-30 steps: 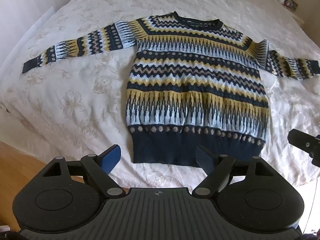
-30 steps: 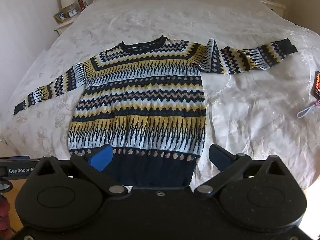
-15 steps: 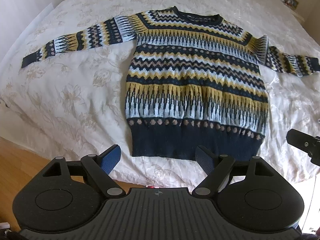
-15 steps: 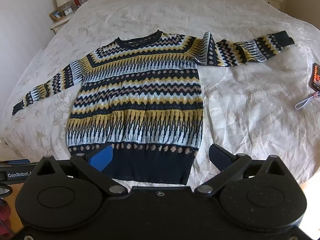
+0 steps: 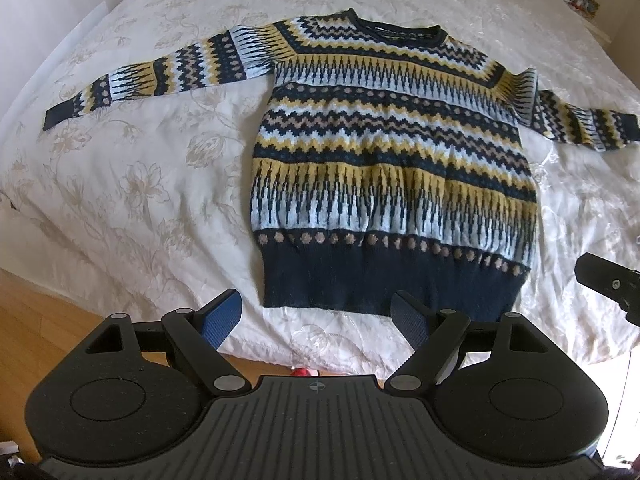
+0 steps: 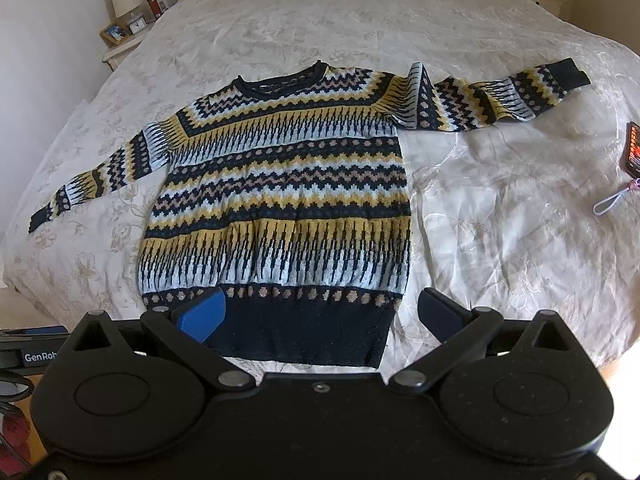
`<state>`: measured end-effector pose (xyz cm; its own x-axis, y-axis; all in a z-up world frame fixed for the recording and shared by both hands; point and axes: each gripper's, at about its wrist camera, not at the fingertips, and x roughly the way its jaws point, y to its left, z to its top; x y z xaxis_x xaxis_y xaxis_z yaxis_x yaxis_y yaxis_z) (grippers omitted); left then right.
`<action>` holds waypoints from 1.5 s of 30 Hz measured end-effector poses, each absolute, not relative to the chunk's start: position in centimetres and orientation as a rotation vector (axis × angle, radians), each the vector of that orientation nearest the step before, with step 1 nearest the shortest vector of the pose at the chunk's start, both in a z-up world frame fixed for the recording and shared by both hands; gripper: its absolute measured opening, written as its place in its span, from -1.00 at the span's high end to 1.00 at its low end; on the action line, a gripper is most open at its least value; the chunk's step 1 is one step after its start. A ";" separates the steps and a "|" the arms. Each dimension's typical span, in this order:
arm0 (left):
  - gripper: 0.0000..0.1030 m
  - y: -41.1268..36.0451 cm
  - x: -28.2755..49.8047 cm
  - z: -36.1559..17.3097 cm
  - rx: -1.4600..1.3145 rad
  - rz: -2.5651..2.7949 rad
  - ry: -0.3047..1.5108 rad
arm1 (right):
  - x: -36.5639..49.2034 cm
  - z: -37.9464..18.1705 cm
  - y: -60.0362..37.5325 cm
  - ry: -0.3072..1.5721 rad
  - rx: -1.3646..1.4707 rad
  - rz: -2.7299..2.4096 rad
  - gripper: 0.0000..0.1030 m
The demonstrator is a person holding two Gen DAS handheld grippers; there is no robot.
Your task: Fold small clothes
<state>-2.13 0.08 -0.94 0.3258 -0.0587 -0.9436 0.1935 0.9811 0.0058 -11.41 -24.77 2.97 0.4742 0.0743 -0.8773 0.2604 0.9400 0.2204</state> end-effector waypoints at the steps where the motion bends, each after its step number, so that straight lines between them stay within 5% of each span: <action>1: -0.59 0.1 -2.2 -1.0 0.123 -0.166 1.229 | -11.4 3.0 -24.8 1.076 0.347 -0.116 -0.98; 45: -0.59 0.4 2.9 -1.5 0.137 -0.145 1.255 | -7.6 1.7 -24.7 1.115 0.417 -0.112 -0.98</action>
<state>2.91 0.42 -1.46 0.3040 -0.0341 -0.9521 0.1841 0.9826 0.0235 -7.60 -24.67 1.69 0.4433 0.1191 -0.8884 0.2934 0.9172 0.2694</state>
